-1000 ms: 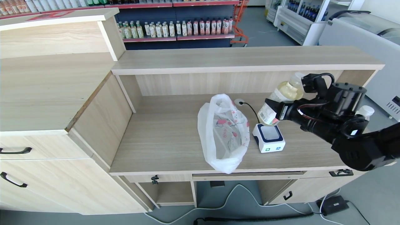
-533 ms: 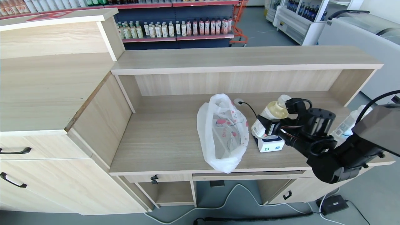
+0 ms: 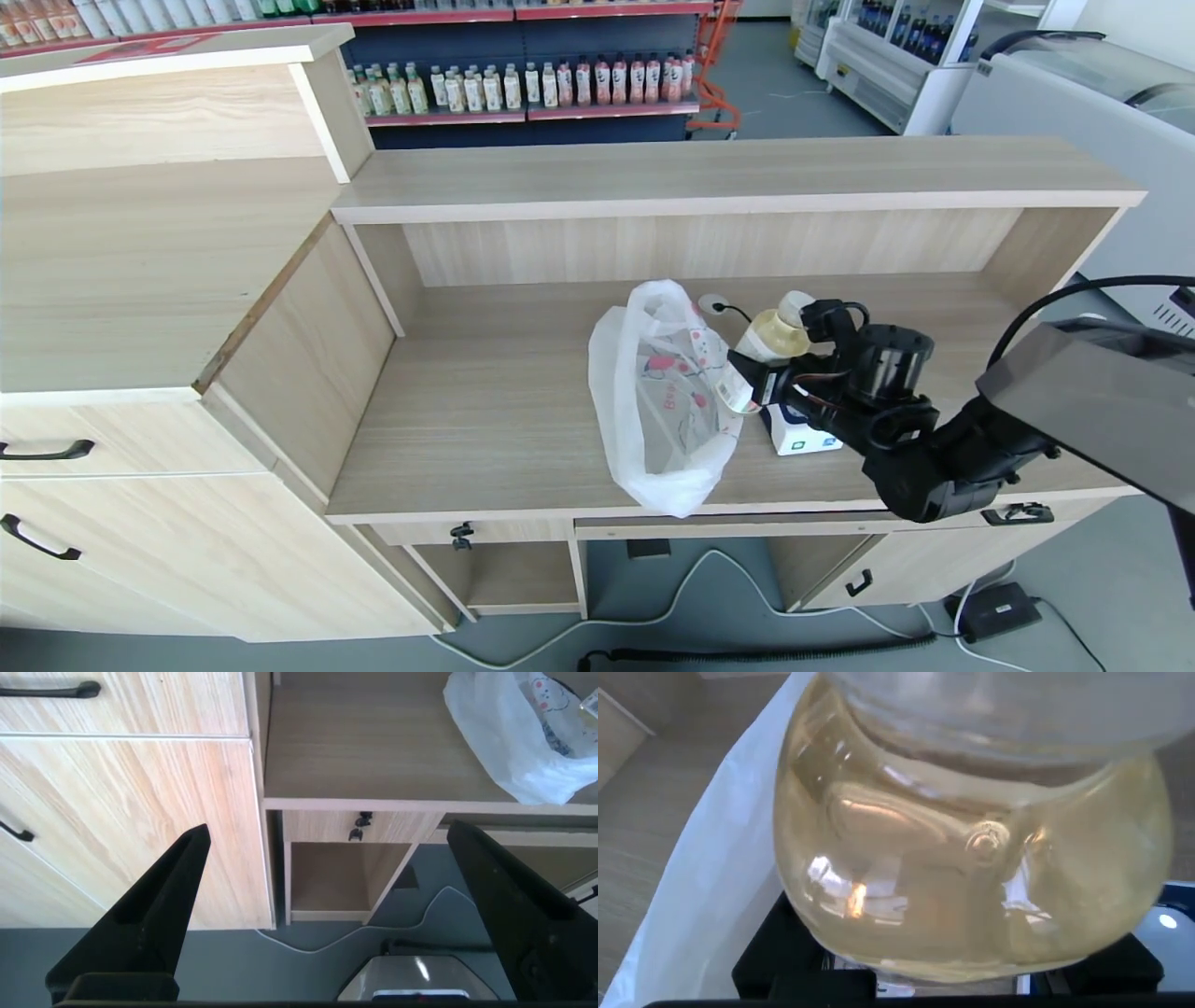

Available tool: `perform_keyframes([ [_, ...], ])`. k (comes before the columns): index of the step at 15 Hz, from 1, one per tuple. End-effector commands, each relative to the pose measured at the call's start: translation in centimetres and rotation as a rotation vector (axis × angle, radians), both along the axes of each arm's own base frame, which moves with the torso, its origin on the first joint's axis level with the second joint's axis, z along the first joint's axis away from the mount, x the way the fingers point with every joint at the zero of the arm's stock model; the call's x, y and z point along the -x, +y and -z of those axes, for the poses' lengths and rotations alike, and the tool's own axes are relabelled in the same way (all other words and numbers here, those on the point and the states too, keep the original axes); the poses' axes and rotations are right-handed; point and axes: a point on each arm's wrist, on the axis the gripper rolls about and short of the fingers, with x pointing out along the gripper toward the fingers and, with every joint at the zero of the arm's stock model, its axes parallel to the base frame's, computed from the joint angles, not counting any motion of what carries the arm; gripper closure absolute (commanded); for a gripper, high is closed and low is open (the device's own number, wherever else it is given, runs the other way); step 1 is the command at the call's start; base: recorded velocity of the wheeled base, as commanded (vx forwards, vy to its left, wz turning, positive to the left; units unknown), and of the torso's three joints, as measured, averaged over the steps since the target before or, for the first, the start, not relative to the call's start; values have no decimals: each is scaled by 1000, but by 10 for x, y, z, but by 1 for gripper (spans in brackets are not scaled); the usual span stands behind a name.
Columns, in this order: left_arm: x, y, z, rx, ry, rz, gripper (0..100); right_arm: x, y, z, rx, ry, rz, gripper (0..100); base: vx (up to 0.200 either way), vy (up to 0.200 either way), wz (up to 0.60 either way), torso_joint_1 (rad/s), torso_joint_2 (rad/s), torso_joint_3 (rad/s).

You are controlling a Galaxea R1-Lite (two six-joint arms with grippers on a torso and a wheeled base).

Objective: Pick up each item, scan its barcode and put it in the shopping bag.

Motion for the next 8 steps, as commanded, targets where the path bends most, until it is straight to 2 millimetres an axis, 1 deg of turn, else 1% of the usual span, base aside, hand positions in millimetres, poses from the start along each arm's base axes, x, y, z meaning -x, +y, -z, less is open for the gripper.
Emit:
perform_keyframes([
  [1, 0, 0, 0, 0, 0, 0, 0, -5, 15, -29, -14, -57, -44, 100, 0, 0, 0, 0, 0, 0],
  [2, 0, 0, 0, 0, -2, 0, 0, -7, 23, -39, -19, -68, -61, 100, 0, 0, 0, 0, 0, 0],
  [3, 0, 0, 0, 0, 0, 0, 0, -10, 31, -42, -20, -81, -75, 100, 0, 0, 0, 0, 0, 0],
  [5, 0, 0, 0, 0, 0, 0, 0, -13, 33, -39, -19, -80, -78, 100, 0, 0, 0, 0, 0, 0],
  [6, 0, 0, 0, 0, 0, 0, 0, -20, 41, -14, -7, -34, -87, 100, 0, 0, 0, 0, 0, 0],
  [8, 0, 0, 0, 0, 0, 0, 0, -20, 45, 6, 8, 16, -100, 100, 0, 0, 0, 0, 0, 0],
])
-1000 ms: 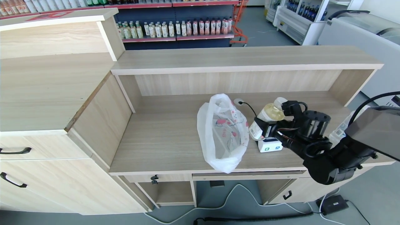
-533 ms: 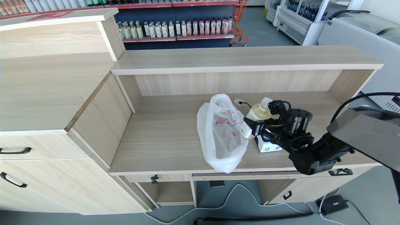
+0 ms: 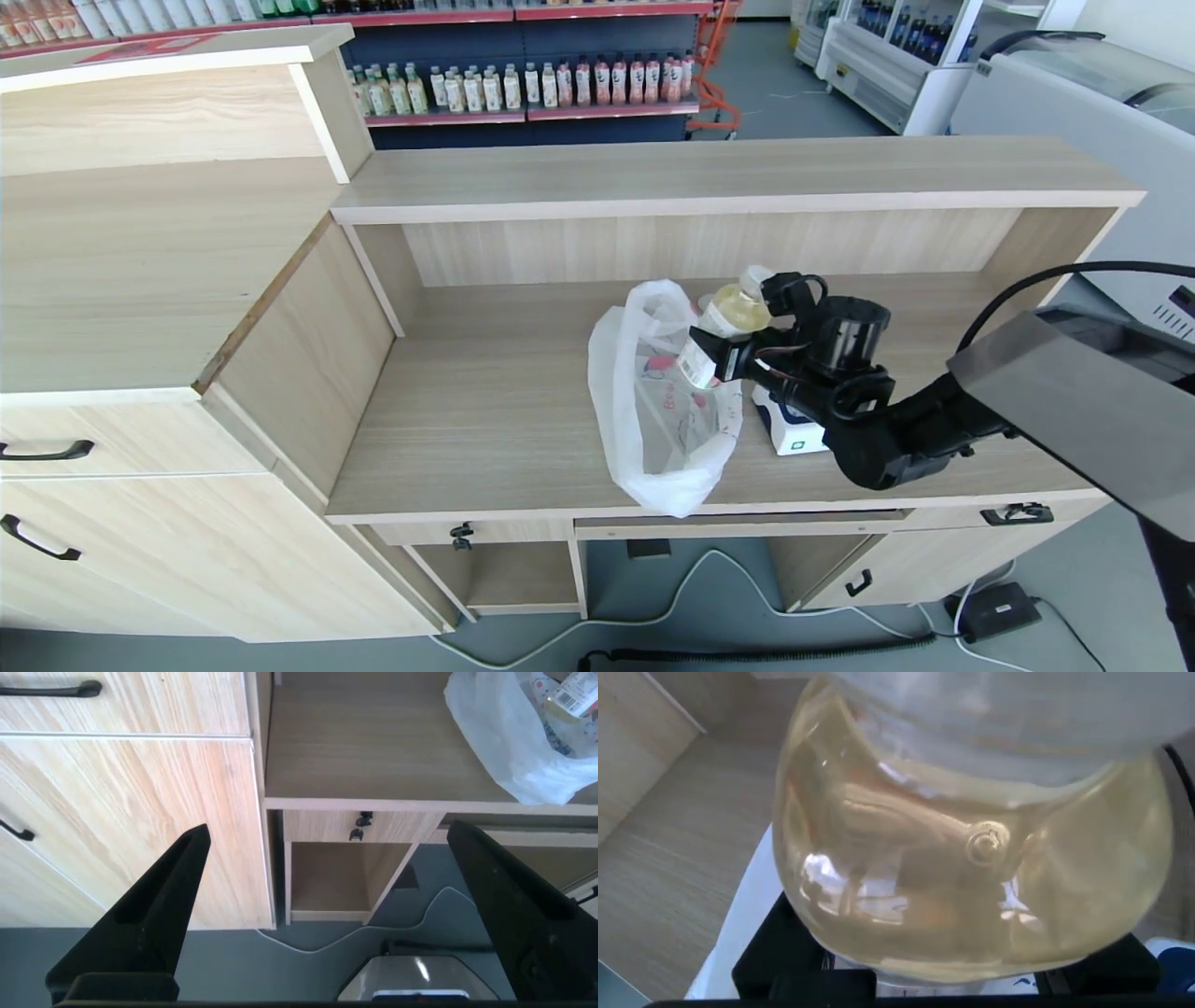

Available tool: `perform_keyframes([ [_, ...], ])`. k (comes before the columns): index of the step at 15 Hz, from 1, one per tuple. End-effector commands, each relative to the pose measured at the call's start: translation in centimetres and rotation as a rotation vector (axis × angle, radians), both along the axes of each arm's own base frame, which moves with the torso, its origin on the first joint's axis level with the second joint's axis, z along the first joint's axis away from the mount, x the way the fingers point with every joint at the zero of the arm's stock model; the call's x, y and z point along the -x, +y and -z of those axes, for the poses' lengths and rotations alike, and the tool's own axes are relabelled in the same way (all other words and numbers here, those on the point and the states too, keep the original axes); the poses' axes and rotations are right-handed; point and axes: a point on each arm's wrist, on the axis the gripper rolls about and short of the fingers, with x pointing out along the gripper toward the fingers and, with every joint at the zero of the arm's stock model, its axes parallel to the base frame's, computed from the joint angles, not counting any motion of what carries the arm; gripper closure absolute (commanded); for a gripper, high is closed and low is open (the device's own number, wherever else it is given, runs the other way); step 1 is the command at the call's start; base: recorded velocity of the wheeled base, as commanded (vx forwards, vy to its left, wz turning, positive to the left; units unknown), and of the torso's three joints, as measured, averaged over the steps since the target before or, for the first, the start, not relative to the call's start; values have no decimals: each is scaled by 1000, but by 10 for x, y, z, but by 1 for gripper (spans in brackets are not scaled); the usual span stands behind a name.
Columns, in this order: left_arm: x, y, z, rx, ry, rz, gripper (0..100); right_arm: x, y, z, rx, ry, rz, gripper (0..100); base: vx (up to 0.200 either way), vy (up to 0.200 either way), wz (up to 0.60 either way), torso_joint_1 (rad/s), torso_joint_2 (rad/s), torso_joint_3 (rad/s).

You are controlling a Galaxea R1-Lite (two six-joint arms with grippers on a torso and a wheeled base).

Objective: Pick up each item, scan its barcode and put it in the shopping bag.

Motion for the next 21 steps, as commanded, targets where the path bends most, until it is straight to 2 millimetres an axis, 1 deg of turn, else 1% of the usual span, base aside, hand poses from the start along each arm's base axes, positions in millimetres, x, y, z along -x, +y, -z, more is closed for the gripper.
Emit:
perform_keyframes([
  [1, 0, 0, 0, 0, 0, 0, 0, -4, 8, 30, 19, 60, -15, 100, 0, 0, 0, 0, 0, 0],
  [5, 0, 0, 0, 0, 0, 0, 0, -5, 16, 42, 26, 72, -54, 100, 0, 0, 0, 0, 0, 0],
  [7, 0, 0, 0, 0, 0, 0, 0, -6, 17, 50, 35, 82, -66, 100, 0, 0, 0, 0, 0, 0],
  [12, 0, 0, 0, 0, -2, 0, 0, -8, 17, 76, 101, 110, -65, 100, 0, 0, 0, 0, 0, 0],
  [15, 0, 0, 0, 0, 0, 0, 0, -9, 16, 84, 167, 100, -68, 100, 0, 0, 0, 0, 0, 0],
  [21, 0, 0, 0, 0, 0, 0, 0, -8, 13, 81, 240, 55, -70, 100, 0, 0, 0, 0, 0, 0],
])
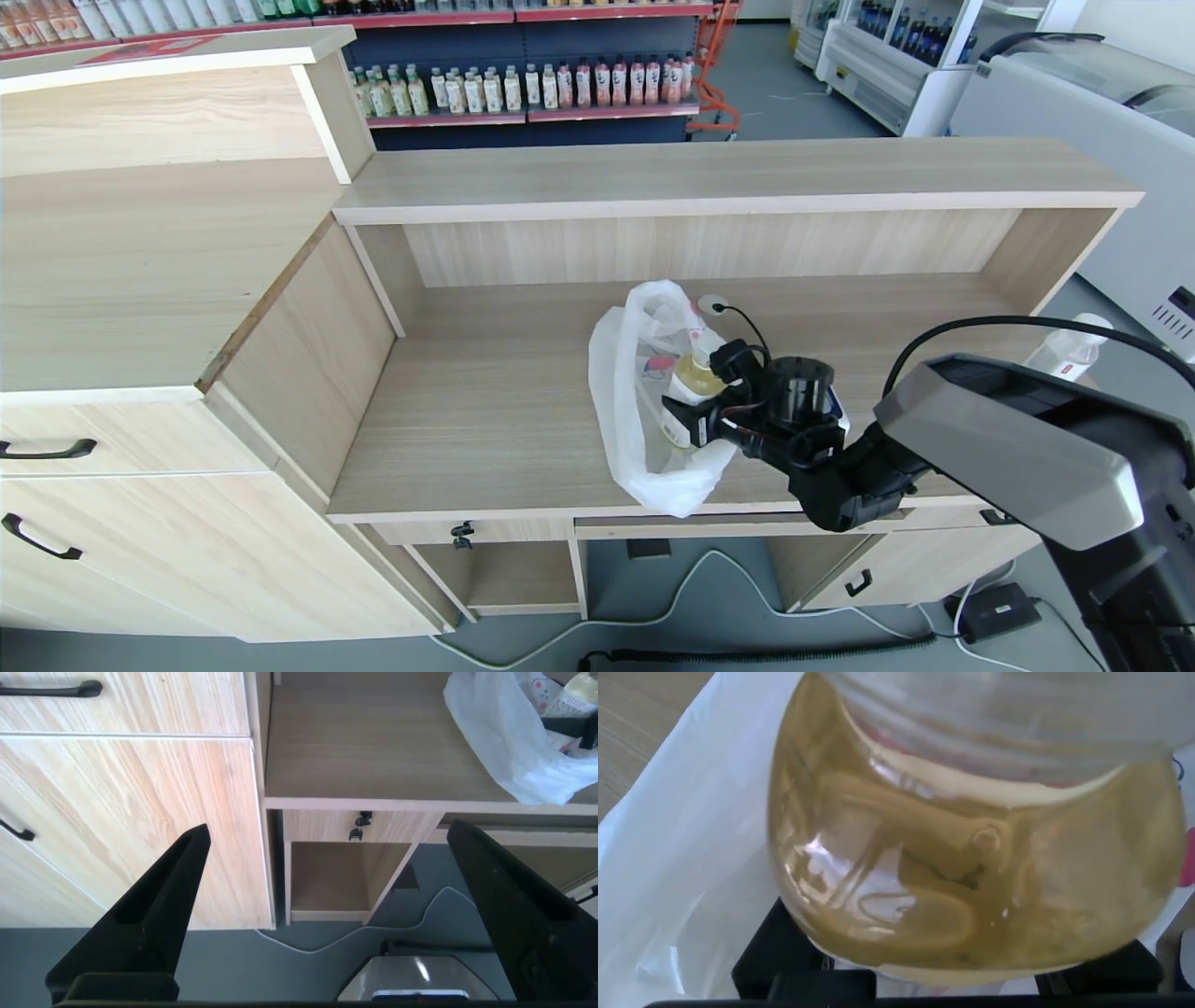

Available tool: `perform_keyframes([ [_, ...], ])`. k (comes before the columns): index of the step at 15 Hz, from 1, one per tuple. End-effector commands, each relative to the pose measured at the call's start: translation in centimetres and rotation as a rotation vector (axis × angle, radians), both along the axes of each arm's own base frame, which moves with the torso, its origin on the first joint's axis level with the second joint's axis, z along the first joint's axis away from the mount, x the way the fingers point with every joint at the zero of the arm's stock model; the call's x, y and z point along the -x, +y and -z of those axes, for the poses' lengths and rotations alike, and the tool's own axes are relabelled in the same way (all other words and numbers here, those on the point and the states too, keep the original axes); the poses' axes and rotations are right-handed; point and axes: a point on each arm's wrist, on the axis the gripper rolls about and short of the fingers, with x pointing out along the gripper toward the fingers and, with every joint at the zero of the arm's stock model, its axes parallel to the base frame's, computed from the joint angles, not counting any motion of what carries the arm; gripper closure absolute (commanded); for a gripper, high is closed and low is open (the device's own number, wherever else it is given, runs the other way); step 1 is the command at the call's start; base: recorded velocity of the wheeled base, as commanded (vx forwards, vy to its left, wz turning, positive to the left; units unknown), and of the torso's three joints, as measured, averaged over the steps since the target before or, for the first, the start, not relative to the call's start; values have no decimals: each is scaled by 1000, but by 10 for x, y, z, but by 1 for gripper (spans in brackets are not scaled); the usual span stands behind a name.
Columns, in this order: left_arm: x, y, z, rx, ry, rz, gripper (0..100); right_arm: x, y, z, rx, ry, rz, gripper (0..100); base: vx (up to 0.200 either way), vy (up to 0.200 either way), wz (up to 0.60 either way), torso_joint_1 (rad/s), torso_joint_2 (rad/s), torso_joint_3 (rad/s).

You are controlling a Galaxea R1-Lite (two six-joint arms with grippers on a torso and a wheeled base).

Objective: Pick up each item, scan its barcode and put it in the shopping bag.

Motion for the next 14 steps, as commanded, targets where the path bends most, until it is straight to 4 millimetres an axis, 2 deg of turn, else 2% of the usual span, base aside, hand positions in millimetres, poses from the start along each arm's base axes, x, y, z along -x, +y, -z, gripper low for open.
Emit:
perform_keyframes([
  [1, 0, 0, 0, 0, -2, 0, 0, 0, -2, 2, 30, 5, 2, 100, 0, 0, 0, 0, 0, 0],
  [10, 0, 0, 0, 0, 0, 0, 0, 0, -6, -3, 129, -41, -7, 100, 0, 0, 0, 0, 0, 0],
  [11, 0, 0, 0, 0, 0, 0, 0, 0, -6, -3, 130, -42, -7, 0, 0, 0, 0, 0, 0, 0],
  [14, 0, 0, 0, 0, 0, 0, 0, 0, -7, -14, 112, -59, -6, 0, 0, 0, 0, 0, 0, 0],
])
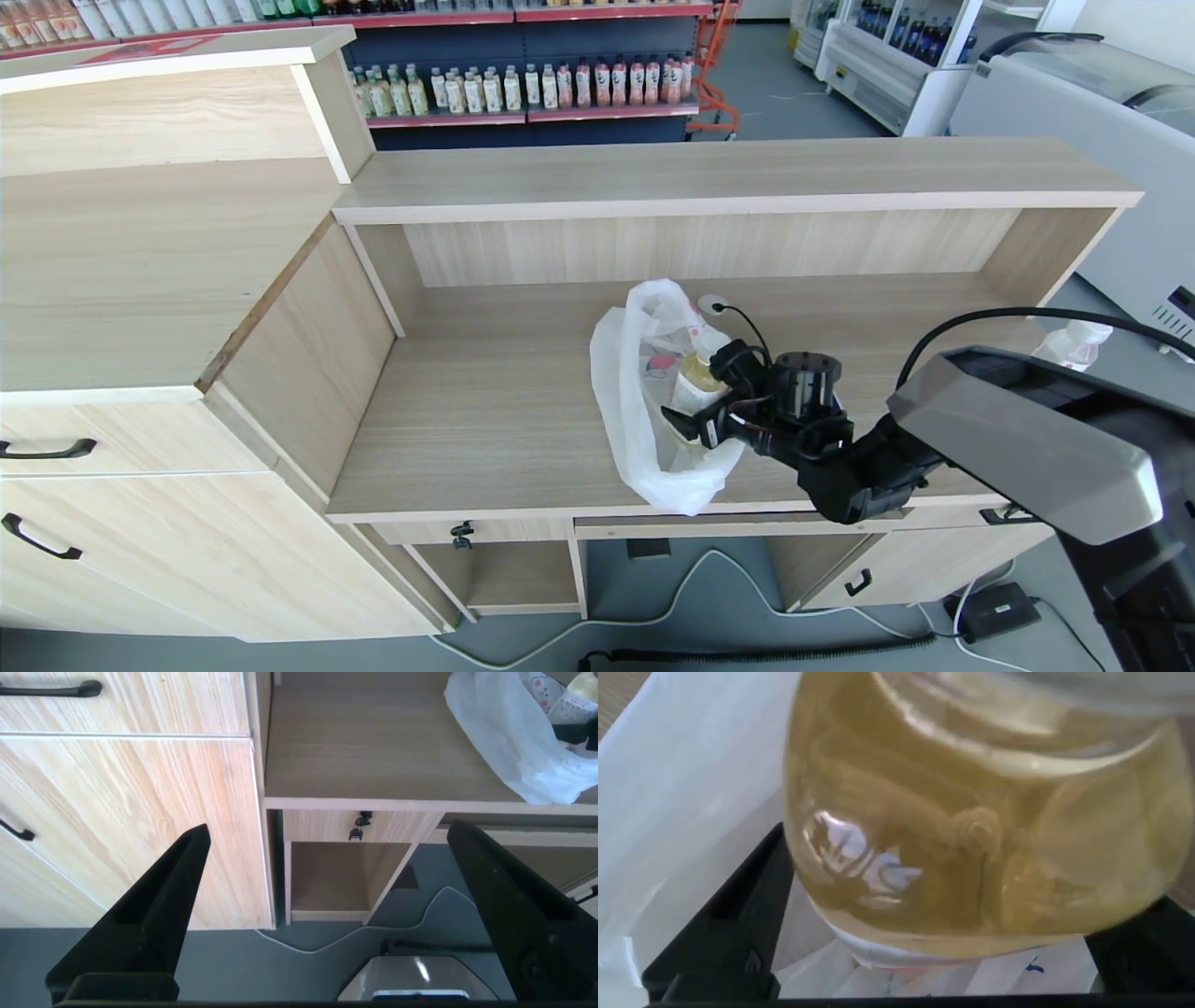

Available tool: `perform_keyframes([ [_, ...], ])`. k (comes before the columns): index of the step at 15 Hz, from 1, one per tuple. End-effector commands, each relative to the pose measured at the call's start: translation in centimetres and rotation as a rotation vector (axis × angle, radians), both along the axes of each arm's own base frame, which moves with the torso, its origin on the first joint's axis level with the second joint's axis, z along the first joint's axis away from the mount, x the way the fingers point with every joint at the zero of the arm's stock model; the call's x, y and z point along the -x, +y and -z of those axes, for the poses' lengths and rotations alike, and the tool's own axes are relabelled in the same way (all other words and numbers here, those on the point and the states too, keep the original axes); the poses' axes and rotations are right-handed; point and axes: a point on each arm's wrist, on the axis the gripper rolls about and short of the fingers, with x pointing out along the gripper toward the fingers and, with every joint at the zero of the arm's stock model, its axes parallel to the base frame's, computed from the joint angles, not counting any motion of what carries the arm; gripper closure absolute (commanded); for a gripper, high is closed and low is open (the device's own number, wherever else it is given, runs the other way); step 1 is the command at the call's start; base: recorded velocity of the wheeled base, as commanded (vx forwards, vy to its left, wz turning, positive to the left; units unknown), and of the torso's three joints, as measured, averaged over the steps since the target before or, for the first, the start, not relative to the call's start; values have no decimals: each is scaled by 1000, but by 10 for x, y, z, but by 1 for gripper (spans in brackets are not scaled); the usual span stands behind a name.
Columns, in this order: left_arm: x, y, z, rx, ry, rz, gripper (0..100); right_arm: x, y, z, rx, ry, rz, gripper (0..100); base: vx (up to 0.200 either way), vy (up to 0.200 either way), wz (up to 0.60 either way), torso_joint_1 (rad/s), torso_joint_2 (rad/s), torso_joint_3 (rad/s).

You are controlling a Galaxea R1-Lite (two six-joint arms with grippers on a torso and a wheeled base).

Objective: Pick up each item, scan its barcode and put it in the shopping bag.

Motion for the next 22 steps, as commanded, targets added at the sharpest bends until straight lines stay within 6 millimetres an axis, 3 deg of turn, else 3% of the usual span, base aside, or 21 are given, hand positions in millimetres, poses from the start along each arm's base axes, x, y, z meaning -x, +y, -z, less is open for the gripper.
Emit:
perform_keyframes([
  [1, 0, 0, 0, 0, -2, 0, 0, 0, 0, -9, -12, -22, -2, 0, 0, 0, 0, 0, 0, 0],
  [3, 0, 0, 0, 0, 0, 0, 0, 5, -4, -46, -91, -56, 11, 0, 0, 0, 0, 0, 0, 0],
  [4, 0, 0, 0, 0, 0, 0, 0, 5, -5, -51, -94, -62, 14, 0, 0, 0, 0, 0, 0, 0],
  [5, 0, 0, 0, 0, 0, 0, 0, 18, -16, -84, -95, -63, 27, 0, 0, 0, 0, 0, 0, 0],
  [8, 0, 0, 0, 0, 0, 0, 0, 50, -36, -118, -99, -68, 50, 0, 0, 0, 0, 0, 0, 0],
  [9, 0, 0, 0, 0, 0, 0, 0, 52, -38, -120, -99, -68, 51, 0, 0, 0, 0, 0, 0, 0],
  [10, 0, 0, 0, 0, 0, 0, 0, 76, -56, -136, -96, -57, 78, 0, 0, 0, 0, 0, 0, 0],
  [13, 0, 0, 0, 0, 0, 0, 0, 124, -84, -167, -92, -87, 125, 0, 0, 0, 0, 0, 0, 0],
  [16, 0, 0, 0, 0, 0, 0, 0, 183, -125, -183, -35, -144, 222, 0, 0, 0, 0, 0, 0, 0],
  [17, 0, 0, 0, 0, 0, 0, 0, 209, -150, -185, 72, -176, 314, 0, 0, 0, 0, 0, 0, 0],
  [20, 0, 0, 0, 0, 0, 0, 0, 252, -211, -201, 218, -207, 645, 0, 0, 0, -400, 3, 0, 3],
  [22, 0, 0, 0, 0, 0, 0, 0, 269, -244, -200, 248, -179, 897, 0, 0, 0, -300, -4, -4, 4],
])
